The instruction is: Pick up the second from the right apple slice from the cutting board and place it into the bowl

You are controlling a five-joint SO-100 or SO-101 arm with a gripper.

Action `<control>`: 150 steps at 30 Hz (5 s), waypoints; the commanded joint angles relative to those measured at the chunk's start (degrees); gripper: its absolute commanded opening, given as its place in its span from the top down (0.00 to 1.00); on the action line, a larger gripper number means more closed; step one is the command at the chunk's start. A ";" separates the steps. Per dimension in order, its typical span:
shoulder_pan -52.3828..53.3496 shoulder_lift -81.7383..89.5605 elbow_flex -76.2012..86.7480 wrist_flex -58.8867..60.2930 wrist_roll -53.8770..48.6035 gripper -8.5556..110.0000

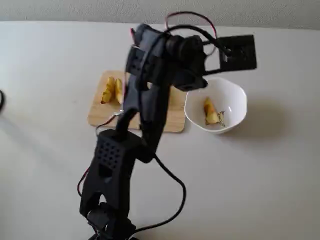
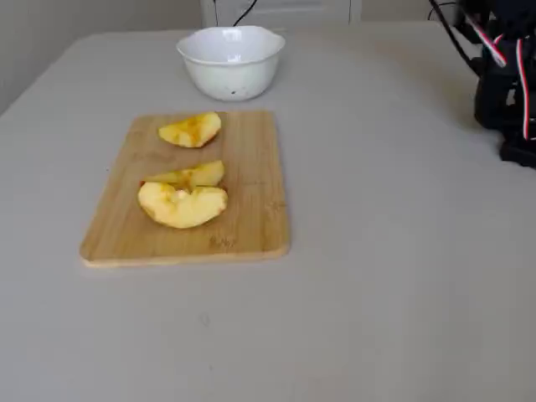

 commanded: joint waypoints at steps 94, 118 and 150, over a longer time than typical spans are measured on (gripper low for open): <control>2.02 129.55 163.56 -30.23 20.74 0.93; 2.02 129.55 163.56 -30.23 20.74 0.93; -0.18 129.55 163.56 -30.23 18.63 0.93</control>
